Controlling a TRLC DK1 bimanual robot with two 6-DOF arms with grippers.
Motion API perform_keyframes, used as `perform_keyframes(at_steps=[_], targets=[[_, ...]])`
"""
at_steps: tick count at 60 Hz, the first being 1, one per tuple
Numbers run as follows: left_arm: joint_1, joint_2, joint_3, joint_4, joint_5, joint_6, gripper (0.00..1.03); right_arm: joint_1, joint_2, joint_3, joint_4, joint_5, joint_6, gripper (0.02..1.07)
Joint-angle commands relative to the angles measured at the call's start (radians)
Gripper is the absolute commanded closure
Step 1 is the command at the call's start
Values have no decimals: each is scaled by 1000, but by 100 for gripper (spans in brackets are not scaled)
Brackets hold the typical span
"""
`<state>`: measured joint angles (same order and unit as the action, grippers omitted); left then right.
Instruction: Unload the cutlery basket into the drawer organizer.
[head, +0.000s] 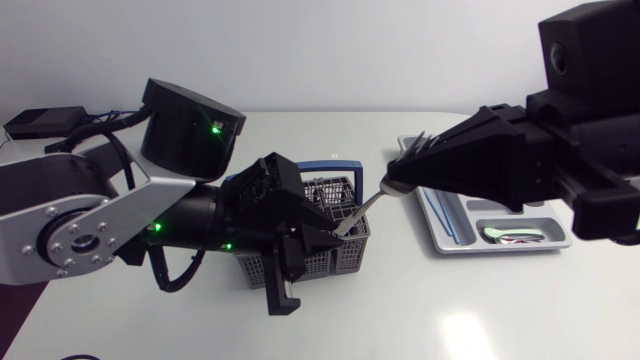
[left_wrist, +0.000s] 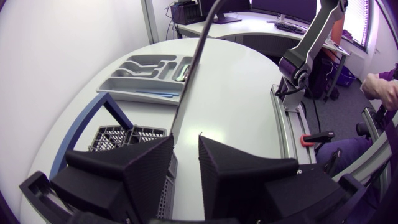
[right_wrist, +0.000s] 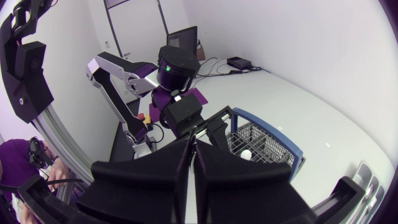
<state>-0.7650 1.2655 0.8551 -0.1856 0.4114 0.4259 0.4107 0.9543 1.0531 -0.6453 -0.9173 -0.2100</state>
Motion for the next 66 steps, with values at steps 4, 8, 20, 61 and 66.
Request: perform_keyframes(at_steps=[4, 8, 20, 61, 66], targets=[[16, -12, 42, -3, 3, 5, 56, -3, -20, 18, -27, -17, 6, 101], [21, -11, 44, -2, 3, 5, 56, -3, -23, 16, -34, -17, -2, 101], [13, -8, 48, -9, 27, 10, 56, -3, -25, 22, -37, -40, 0, 101], [-39, 20, 68, -41, 116, 16, 84, -39, -40, 15, -25, -111, 9, 101], [-43, 23, 75, -49, 116, 16, 86, -43, -43, 13, -25, -112, 9, 101]])
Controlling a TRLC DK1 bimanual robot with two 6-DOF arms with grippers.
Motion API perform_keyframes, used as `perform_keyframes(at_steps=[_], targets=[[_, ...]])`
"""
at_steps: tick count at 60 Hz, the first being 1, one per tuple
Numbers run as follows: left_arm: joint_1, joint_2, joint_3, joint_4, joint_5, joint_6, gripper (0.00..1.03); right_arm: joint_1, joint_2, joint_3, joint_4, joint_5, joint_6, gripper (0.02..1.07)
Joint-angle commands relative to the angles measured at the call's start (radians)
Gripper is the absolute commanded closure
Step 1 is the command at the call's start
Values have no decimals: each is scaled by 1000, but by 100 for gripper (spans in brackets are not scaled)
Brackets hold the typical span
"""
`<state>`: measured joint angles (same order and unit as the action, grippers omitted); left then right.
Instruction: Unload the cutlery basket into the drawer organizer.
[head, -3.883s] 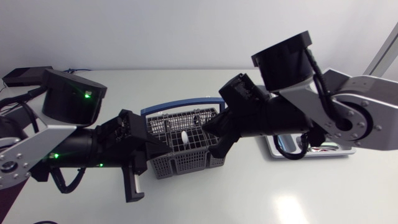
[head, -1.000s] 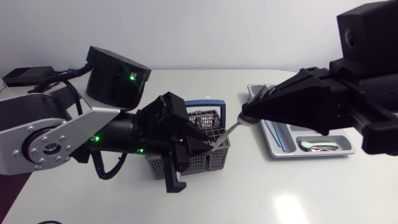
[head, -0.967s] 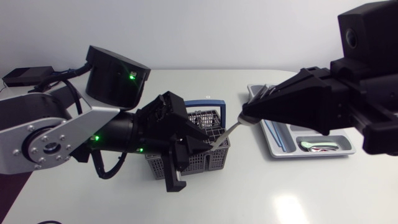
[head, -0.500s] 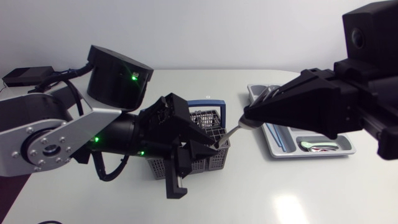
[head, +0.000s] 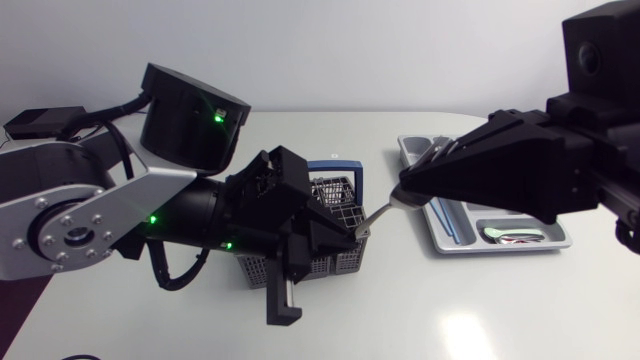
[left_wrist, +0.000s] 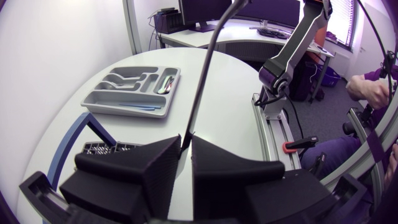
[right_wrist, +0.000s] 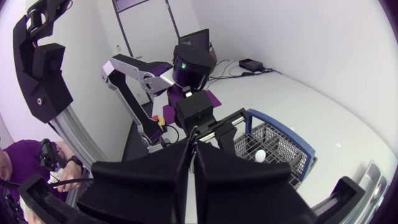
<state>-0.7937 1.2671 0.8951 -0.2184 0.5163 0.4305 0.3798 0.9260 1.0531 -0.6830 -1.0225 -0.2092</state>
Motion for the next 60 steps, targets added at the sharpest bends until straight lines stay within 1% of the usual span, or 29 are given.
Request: perform_keyframes(at_steps=[1, 10, 15, 21, 24, 26, 29, 32, 36, 40, 44, 46, 50, 53, 60], targets=[[-15, 23, 36, -18, 13, 11, 87, -12, -16, 13, 13, -7, 8, 101], [-12, 28, 44, -35, 28, 16, 91, -21, -21, 7, 13, -8, 5, 101], [-13, 28, 45, -36, 30, 20, 92, -35, -21, 1, 14, -8, 1, 101], [-15, 28, 48, -45, 28, 27, 93, -47, -23, -7, 23, -10, 1, 98], [-15, 28, 51, -49, 31, 30, 93, -55, -29, -11, 26, -8, -1, 89], [-12, 28, 54, -58, 48, 31, 93, -61, -38, -15, 28, -8, -2, 80], [-4, 28, 61, -75, 83, 33, 93, -73, -55, -19, 31, -8, -6, 65], [5, 31, 68, -95, 111, 44, 93, -87, -72, -22, 30, -8, -16, 53], [13, 32, 76, -108, 136, 47, 93, -111, -98, -33, 28, -10, -25, 39], [16, 32, 82, -111, 151, 47, 93, -125, -118, -44, 17, -11, -41, 29], [17, 31, 87, -118, 168, 48, 93, -145, -136, -61, 17, -16, -48, 22], [19, 31, 90, -121, 177, 50, 93, -154, -142, -68, 17, -17, -55, 21], [28, 31, 103, -136, 211, 51, 93, -179, -158, -91, 17, -17, -75, 21], [47, 31, 119, -153, 251, 50, 93, -194, -168, -116, 22, -17, -87, 21], [79, 32, 146, -180, 312, 50, 93, -219, -182, -173, 46, -17, -101, 21]])
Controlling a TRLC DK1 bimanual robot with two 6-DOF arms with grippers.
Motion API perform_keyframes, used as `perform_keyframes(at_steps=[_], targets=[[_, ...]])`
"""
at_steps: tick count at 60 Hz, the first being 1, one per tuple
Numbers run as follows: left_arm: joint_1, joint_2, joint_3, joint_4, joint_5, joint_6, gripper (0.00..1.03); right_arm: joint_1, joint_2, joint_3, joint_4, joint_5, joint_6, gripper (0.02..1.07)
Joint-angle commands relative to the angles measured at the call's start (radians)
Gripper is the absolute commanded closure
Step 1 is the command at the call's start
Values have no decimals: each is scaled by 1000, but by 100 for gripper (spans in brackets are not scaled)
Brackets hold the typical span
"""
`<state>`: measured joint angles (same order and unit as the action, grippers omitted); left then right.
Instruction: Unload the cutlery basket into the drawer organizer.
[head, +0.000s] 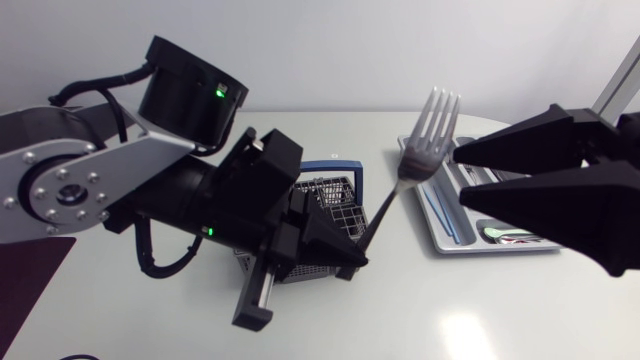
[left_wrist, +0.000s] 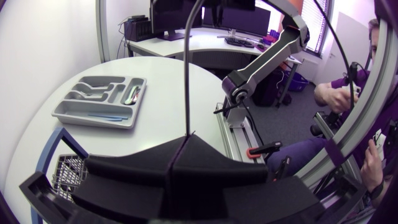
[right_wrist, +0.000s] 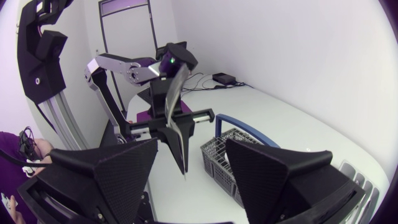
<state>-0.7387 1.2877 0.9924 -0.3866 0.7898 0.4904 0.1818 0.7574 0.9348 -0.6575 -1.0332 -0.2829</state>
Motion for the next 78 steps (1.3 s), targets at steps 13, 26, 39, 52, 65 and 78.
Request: perform_keyframes(at_steps=[13, 26, 39, 52, 65, 78], targets=[[48, 55, 94, -58, 123, -10, 93, 21, -47, -134, 95, 35, 7, 22], [30, 88, 117, -83, 150, -12, 93, 177, -38, -162, 199, 194, 74, 31], [16, 104, 118, -80, 149, -10, 93, 306, 10, -182, 300, 351, 122, 43], [21, 107, 117, -78, 149, -9, 93, 308, 56, -172, 338, 355, 133, 58], [25, 110, 111, -74, 149, -7, 93, 314, 68, -172, 351, 355, 133, 79], [27, 116, 111, -71, 149, -9, 92, 329, 69, -172, 341, 340, 133, 101]])
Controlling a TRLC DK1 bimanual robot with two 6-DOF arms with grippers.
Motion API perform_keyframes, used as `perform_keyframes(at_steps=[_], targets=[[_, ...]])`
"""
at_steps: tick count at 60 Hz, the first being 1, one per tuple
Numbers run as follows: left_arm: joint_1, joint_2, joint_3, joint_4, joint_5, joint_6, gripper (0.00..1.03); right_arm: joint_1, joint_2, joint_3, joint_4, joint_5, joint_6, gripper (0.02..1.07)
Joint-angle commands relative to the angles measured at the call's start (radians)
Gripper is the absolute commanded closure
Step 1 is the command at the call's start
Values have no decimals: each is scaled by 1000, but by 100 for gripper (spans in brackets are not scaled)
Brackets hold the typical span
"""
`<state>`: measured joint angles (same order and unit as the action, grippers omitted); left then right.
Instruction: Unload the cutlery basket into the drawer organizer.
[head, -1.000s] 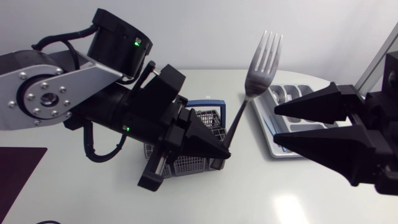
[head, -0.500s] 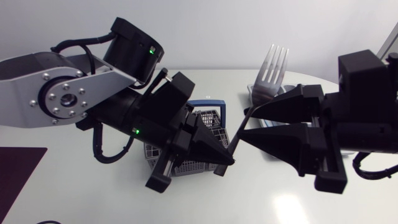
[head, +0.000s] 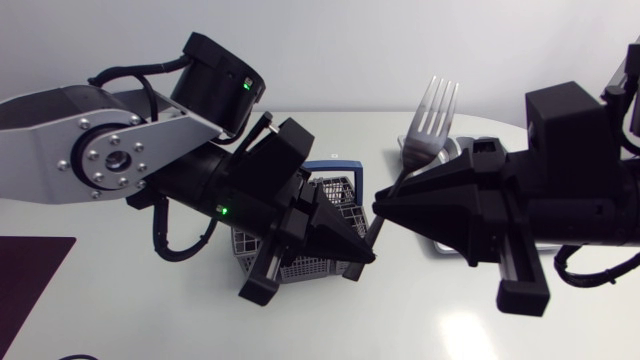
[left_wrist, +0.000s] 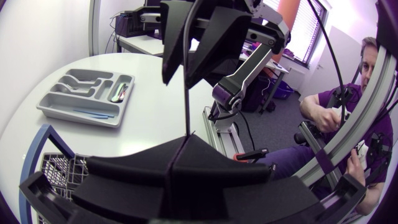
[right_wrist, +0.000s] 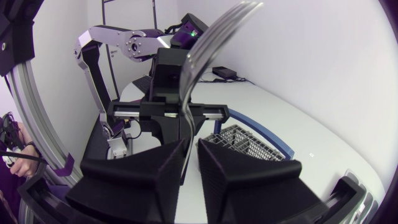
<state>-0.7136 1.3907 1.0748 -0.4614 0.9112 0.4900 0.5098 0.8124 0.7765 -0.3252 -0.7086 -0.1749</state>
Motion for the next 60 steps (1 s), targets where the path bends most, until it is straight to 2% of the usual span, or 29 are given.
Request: perform_keyframes(at_steps=[1, 14, 22, 27, 30, 35, 46, 60], targets=[[2, 13, 30, 4, 28, -8, 92, 1, 13, -14, 9, 15, 28, 101], [19, 13, 40, 4, 23, -16, 89, -7, 13, 4, -28, 20, 28, 101], [39, 18, 62, 6, -20, -41, 53, -50, 18, 23, -61, 20, 5, 101], [57, 19, 71, 29, -74, -73, 45, -80, 18, 29, -89, 20, -20, 101], [71, 19, 74, 40, -101, -85, 36, -105, 18, 29, -101, 20, -35, 101], [83, 22, 82, 53, -192, -108, 33, -159, 30, 27, -124, 21, -67, 101], [97, 19, 68, 55, -327, -111, 29, -340, 100, 46, -150, 37, -153, 101], [105, -1, 28, 59, -477, -103, 28, -539, 320, 142, -124, 159, -225, 101]])
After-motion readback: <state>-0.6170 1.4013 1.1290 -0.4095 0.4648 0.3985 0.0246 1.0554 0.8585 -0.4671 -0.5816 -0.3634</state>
